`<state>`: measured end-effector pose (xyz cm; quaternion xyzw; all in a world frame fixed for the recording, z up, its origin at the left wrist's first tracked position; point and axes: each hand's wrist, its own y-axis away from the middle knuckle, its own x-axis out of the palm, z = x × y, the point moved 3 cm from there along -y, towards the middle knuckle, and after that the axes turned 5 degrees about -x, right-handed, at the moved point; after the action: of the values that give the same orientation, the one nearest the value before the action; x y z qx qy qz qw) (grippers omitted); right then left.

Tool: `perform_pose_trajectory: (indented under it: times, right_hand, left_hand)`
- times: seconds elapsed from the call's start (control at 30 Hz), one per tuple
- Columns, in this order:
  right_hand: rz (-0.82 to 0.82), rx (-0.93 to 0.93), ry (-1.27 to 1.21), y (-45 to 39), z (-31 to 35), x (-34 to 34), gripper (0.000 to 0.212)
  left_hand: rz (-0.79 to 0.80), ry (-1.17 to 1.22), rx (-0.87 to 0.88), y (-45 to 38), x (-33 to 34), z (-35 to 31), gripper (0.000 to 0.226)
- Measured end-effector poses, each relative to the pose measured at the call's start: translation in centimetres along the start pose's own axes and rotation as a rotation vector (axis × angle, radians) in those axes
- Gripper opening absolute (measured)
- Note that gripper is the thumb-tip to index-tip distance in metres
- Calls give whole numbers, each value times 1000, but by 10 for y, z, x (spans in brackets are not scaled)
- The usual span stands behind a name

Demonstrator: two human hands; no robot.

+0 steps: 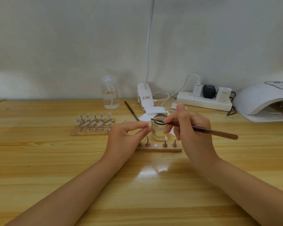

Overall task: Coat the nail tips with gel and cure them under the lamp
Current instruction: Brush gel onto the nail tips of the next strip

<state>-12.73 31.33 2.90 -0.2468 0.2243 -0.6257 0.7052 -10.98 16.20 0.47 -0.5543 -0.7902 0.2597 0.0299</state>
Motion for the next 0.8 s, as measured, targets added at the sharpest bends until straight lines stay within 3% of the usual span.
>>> perform_pose_trajectory:
  times: [0.47, 0.8]
  right_hand:
    - [26, -18, -64, 6, -2, 2, 47]
    - [59, -66, 55, 5, -1, 5, 34]
  left_hand:
    - [-19, 5, -11, -1, -1, 3, 16]
    - [-34, -35, 29, -1, 0, 2, 21]
